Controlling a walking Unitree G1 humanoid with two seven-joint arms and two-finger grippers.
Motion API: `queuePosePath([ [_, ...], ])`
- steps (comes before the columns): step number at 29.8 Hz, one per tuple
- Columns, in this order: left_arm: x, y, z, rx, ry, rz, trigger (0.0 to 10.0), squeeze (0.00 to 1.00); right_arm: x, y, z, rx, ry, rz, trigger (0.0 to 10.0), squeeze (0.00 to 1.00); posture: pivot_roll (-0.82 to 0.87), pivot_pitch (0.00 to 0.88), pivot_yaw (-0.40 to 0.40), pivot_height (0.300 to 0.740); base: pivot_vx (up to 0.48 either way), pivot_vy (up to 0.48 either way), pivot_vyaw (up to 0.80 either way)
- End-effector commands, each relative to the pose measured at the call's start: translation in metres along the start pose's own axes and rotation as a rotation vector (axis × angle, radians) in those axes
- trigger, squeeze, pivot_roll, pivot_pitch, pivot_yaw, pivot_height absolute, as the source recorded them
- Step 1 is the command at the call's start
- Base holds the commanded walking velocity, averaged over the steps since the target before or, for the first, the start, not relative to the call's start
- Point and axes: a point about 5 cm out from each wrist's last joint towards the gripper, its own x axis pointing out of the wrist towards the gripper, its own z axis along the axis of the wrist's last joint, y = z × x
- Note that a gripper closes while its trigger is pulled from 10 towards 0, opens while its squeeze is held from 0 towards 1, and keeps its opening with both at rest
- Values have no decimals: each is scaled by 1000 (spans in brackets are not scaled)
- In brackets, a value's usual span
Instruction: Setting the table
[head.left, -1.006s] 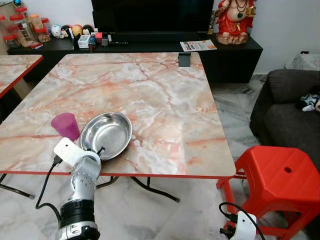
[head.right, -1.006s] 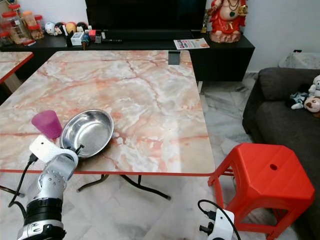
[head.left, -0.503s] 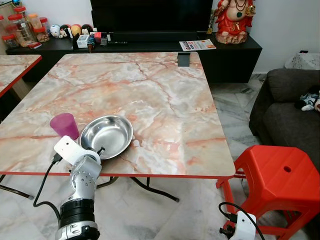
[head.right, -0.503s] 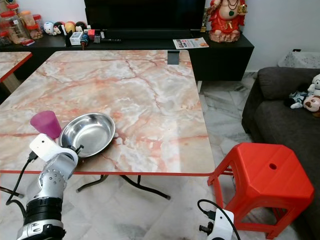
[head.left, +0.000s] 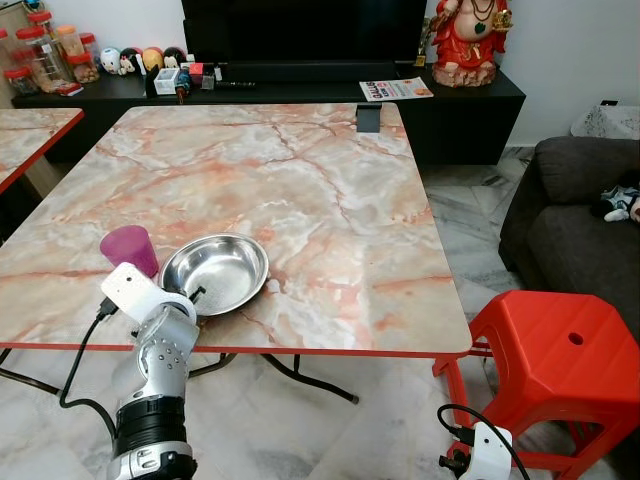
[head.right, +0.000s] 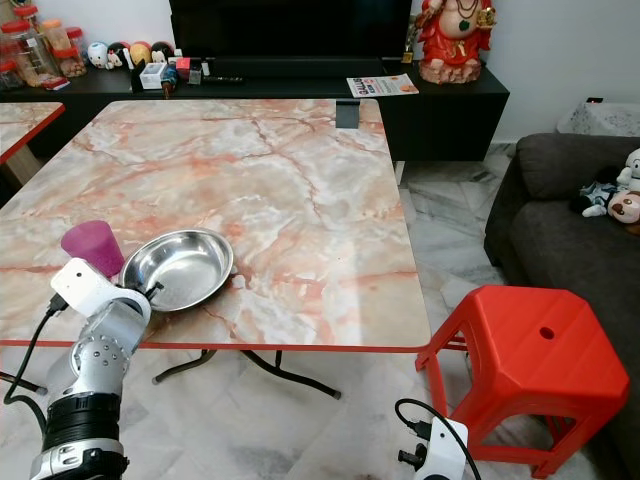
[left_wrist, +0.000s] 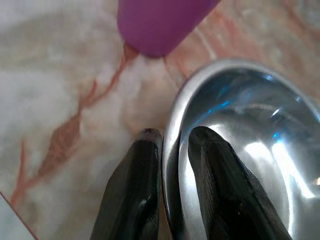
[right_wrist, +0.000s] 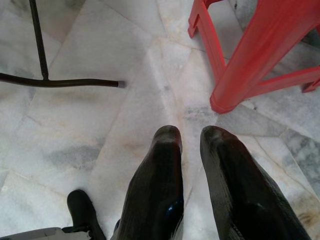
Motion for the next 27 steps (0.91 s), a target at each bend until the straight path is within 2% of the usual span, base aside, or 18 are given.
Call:
queuePosePath([
  [1,-2,4,5,11,-13,9,10000,0,0,1,1,1,0,1,10000,0,-33,0,15,740,0,0,0],
  [4,-6,16,14,39,-39,30,10000,0,0,0,1,-1,2,1,10000,0,-27,0,11,740,0,0,0],
  [7,-6,20,16,54,-41,44,10000,0,0,0,1,-2,2,2,10000,0,-25,0,11,740,0,0,0],
  [8,-7,25,17,64,-44,56,10000,0,0,0,1,-3,2,3,10000,0,-19,0,8,740,0,0,0],
  [9,-9,37,19,96,-52,96,10000,0,0,1,1,-7,3,7,10000,0,-17,0,7,740,0,0,0],
  [11,-10,42,19,102,-55,111,10000,0,1,1,1,-8,4,8,10000,0,-17,0,7,740,0,0,0],
  [13,-12,54,21,100,-72,141,10000,0,1,2,1,-10,4,10,10000,0,-8,0,3,740,0,0,0],
  [20,-13,56,27,77,-140,96,10000,0,1,2,2,-13,3,14,10000,0,-7,0,3,740,0,0,0],
  [22,-13,69,33,94,-263,77,10000,0,1,3,2,-12,0,15,10000,0,-10,0,6,740,0,0,0],
  [25,-11,92,28,135,-283,154,10000,0,1,3,2,-9,-3,14,10000,0,-11,0,8,740,0,0,0],
  [26,-11,105,25,222,-306,204,10000,0,1,3,2,-7,-5,13,10000,0,-15,0,9,740,0,0,0],
  [27,-11,105,25,222,-306,204,10000,0,1,3,2,-7,-5,13,10000,0,-15,0,9,740,0,0,0],
])
